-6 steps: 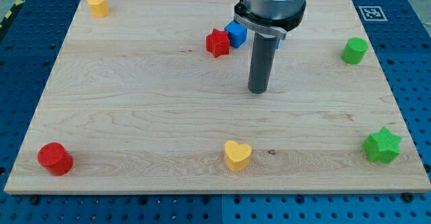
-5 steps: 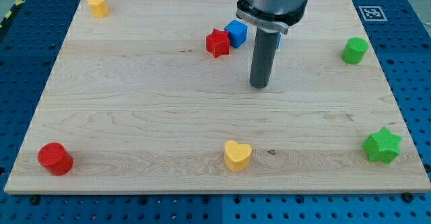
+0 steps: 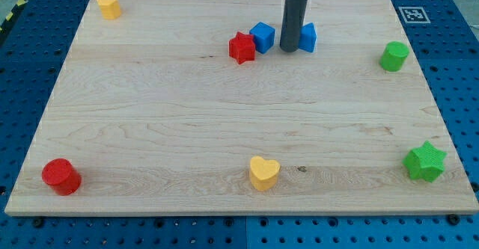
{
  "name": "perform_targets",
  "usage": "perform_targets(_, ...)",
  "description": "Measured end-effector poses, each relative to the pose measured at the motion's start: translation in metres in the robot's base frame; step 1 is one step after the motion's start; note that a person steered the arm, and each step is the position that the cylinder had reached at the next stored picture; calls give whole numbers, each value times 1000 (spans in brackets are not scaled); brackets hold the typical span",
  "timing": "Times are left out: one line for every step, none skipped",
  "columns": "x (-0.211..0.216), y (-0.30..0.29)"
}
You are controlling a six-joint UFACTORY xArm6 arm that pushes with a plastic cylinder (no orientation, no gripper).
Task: Move the blue triangle to the top right
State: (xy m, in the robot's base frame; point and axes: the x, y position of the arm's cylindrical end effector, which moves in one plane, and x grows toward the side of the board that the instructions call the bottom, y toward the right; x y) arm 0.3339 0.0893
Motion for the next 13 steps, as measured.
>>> perform_targets(-9, 28)
perform_targets(-9, 63)
perform_targets(-16, 81)
perform_targets(-31, 81)
perform_targets(-38, 81)
perform_targets(-44, 85)
perform_targets(-52, 87)
perform_targets(-65, 88)
perform_targets(-75, 90)
perform_targets(-79, 102)
perform_targets(-93, 113)
perform_targets(-111, 124)
perform_targets(-132, 135)
